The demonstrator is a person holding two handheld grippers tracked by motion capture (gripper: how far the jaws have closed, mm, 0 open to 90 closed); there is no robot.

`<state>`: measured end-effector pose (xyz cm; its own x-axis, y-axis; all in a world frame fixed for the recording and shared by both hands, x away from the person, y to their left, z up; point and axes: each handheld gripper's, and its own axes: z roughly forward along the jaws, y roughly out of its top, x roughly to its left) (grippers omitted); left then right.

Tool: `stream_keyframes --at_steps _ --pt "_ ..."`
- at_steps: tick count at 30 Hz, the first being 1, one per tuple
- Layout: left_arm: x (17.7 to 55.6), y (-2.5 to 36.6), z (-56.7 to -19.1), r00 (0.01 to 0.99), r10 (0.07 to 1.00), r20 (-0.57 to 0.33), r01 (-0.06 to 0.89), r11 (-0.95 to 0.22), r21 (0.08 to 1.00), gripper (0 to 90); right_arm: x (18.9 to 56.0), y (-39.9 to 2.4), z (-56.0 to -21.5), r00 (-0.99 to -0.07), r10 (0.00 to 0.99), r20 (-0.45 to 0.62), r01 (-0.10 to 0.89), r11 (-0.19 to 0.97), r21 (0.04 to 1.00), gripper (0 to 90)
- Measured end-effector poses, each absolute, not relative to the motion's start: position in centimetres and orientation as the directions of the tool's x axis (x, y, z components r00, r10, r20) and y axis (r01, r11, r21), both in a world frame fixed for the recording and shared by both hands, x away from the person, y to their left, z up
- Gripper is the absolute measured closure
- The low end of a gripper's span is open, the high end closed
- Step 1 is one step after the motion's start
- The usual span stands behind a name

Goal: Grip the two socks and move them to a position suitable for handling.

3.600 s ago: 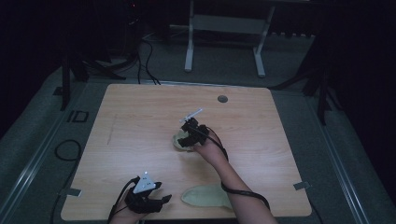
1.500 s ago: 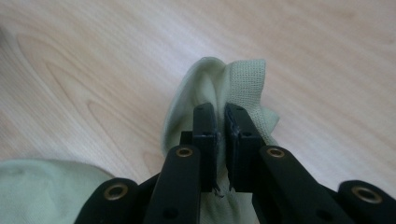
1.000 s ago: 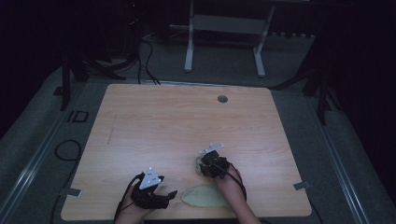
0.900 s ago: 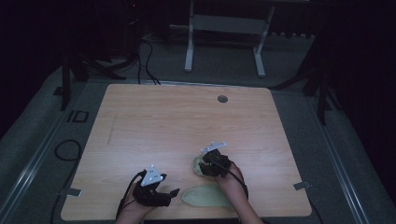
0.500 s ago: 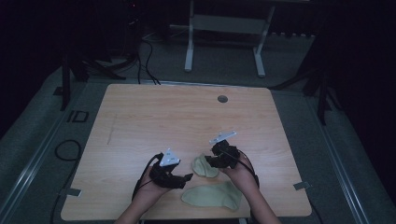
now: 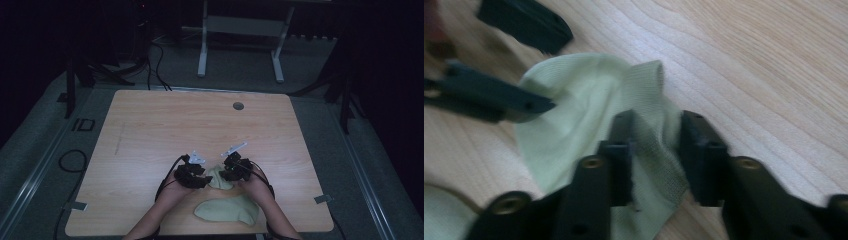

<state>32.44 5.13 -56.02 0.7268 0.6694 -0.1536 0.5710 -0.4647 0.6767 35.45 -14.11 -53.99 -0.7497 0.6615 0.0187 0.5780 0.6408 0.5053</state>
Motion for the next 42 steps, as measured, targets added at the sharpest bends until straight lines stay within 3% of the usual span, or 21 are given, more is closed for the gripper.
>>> stream_keyframes --at_steps 2,5,7,18,25,33,42 --pt "32.5 5.0 -56.1 0.726 0.672 -0.147 0.571 -0.469 0.674 66.9 35.3 -14.1 -53.9 -0.752 0.659 0.006 0.57 0.647 0.506 80.7" --pt "32.5 4.8 -56.3 0.72 0.67 -0.179 0.586 -0.449 0.674 82.8 35.1 -13.9 -53.9 -0.765 0.644 -0.017 0.545 0.661 0.515 84.8" --pt "32.5 4.7 -56.2 0.708 0.681 -0.184 0.596 -0.437 0.674 88.1 34.9 -13.9 -53.6 -0.767 0.641 -0.017 0.539 0.659 0.524 85.8" --pt "31.6 5.1 -54.1 0.665 0.732 -0.152 0.597 -0.397 0.697 88.9 33.5 -16.0 -49.1 -0.748 0.664 -0.022 0.515 0.601 0.611 86.0" --pt "30.7 6.2 -52.3 0.65 0.745 -0.149 0.593 -0.374 0.714 88.9 33.3 -18.9 -47.9 -0.697 0.717 -0.01 0.554 0.546 0.628 85.9" --pt "30.2 6.3 -52.5 0.644 0.748 -0.158 0.602 -0.369 0.708 88.9 33.3 -21.4 -48.8 -0.658 0.753 0.01 0.591 0.507 0.627 85.8" --pt "30.3 5.9 -54.5 0.638 0.755 -0.15 0.618 -0.385 0.686 88.8 34.2 -22.5 -52.1 -0.647 0.762 0.038 0.629 0.504 0.591 85.7"
